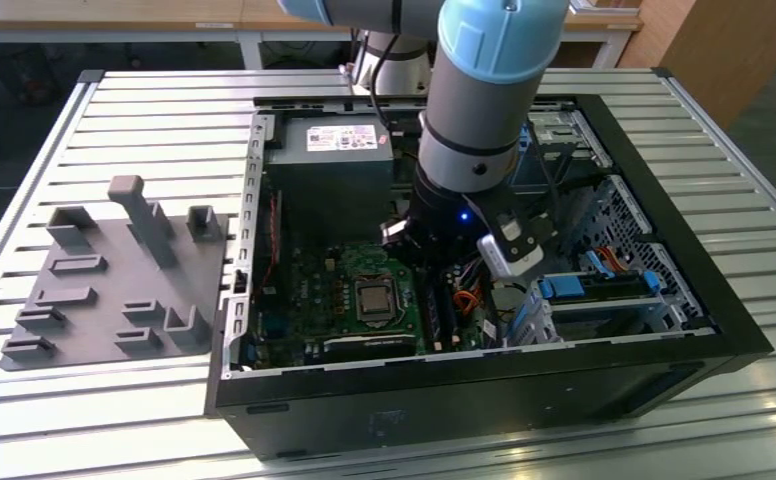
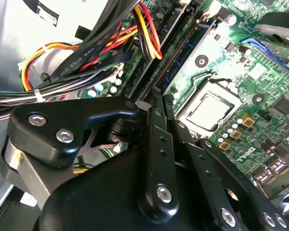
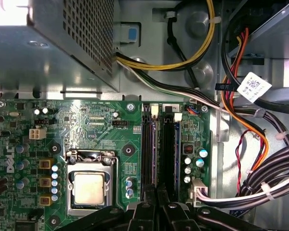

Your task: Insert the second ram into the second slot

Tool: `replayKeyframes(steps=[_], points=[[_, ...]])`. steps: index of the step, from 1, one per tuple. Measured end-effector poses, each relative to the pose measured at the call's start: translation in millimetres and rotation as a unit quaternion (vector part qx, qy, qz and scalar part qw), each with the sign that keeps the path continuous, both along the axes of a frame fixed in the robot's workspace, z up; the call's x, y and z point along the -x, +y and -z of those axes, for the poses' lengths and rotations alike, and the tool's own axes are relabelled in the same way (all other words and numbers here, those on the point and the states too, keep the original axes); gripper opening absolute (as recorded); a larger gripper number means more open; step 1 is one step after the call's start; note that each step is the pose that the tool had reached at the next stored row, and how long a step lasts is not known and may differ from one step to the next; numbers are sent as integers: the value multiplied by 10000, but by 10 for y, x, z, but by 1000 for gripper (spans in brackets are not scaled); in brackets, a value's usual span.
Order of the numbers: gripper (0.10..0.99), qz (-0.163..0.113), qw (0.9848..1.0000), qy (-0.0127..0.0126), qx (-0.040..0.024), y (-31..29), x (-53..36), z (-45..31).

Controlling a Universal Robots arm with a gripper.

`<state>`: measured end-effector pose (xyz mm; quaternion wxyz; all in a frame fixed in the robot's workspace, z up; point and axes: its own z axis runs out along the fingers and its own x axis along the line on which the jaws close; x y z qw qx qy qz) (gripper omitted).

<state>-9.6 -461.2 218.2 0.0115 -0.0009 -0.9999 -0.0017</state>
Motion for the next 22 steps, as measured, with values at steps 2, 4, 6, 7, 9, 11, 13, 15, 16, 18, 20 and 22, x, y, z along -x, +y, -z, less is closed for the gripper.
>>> replayKeyframes(steps=[2,4,6,7,9,11,13,15,16,18,20,22], points=[[129,0,10000,0,0,0,0,16],[129,0,10000,1,2,-1,0,19],[129,0,10000,0,1,0,0,22],[129,0,10000,0,1,0,0,23],[129,0,10000,0,3,-1,0,25],[141,0,10000,0,2,-1,0,28],[204,0,10000,1,2,-1,0,22],[204,0,10000,0,1,0,0,-1],[204,0,10000,0,1,0,0,-15],[204,0,10000,0,1,0,0,-46],[204,0,10000,1,1,-1,0,-78],[204,0,10000,3,1,0,0,-98]])
